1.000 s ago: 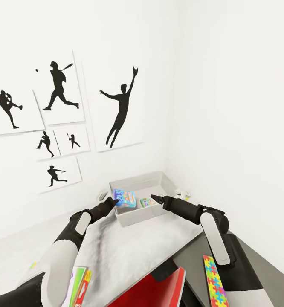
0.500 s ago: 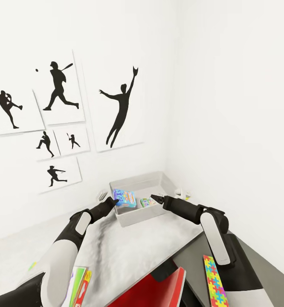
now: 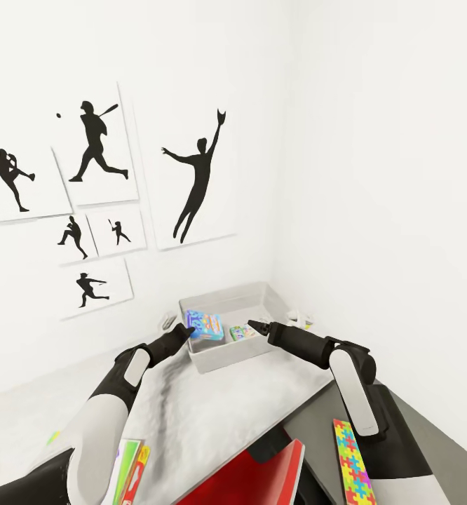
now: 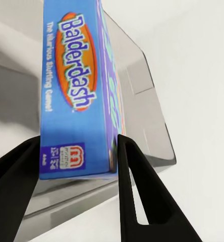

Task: Put all the toys in the child's room - the three board games (two on the bed and one on the table), the two jigsaw puzzles on the table, and the tennis ball on the table - inside the toy box on the table in the child's room.

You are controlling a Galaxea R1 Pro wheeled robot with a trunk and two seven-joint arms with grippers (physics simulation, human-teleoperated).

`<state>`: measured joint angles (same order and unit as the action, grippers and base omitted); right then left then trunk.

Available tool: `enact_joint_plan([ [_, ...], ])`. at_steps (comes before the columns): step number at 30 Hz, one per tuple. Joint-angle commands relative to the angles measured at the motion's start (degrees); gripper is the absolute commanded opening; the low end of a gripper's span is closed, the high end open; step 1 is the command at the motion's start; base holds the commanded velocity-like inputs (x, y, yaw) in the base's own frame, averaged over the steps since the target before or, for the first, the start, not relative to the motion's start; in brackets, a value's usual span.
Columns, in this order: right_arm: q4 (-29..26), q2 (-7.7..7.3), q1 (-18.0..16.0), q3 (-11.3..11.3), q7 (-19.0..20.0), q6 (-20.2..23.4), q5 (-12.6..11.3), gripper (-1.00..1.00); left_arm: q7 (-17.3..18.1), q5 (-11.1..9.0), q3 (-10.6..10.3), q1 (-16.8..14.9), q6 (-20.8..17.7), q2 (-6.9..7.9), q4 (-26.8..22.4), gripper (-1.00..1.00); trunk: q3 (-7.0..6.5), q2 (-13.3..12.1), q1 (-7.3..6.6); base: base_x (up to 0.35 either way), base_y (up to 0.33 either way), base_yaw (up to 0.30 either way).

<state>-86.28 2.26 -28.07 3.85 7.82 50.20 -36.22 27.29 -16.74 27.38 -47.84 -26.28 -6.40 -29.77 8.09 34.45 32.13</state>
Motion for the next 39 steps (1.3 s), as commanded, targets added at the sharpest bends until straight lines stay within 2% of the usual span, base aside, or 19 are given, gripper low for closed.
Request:
enact_joint_plan([
  [1,-0.03,0.03,-0.05,-0.07,0.44,0.22,0.45,1.0,0.13,-0.23,0.35,-0.07,-0.5,-0.05,-0.03,-1.0,0.1,0.09,0.02,0.0,0.0,0.0],
  [15,-0.03,0.07,-0.01,-0.07,0.44,0.07,0.45,1.0,0.13,-0.17,0.38,-0.07,-0.48,-0.02,-0.03,-1.0,0.1,0.09,0.02,0.0,0.0,-0.061],
  [18,0.68,1.05,0.12,0.54,0.44,-0.01,0.45,1.0,0.15,-0.71,0.4,-0.15,-0.19,-0.99,-0.66,-1.0,0.1,0.09,0.02,0.0,0.0,0.0],
  [20,0.68,1.53,0.12,0.54,0.44,-0.01,0.45,1.0,0.15,-0.72,0.39,-0.15,-0.19,-0.99,-0.65,-1.0,0.1,0.09,0.02,0.0,0.0,0.0],
  [23,0.75,2.07,0.12,0.68,0.49,-0.01,0.52,1.0,1.12,-0.75,0.53,-0.15,-0.18,-0.92,-1.41,-1.0,0.1,0.09,0.02,0.0,0.0,0.0],
  [32,0.77,2.22,0.21,0.76,0.47,-0.01,0.59,1.0,3.95,-0.75,0.57,-0.15,-0.12,-0.9,-1.78,-1.0,0.1,0.09,0.02,0.0,0.0,0.0],
  [39,0.77,2.3,0.86,0.8,0.44,-0.01,0.62,1.0,3.99,-0.75,0.57,-0.15,-0.1,-0.9,-1.79,-1.0,0.1,0.09,0.02,0.0,0.0,0.0],
])
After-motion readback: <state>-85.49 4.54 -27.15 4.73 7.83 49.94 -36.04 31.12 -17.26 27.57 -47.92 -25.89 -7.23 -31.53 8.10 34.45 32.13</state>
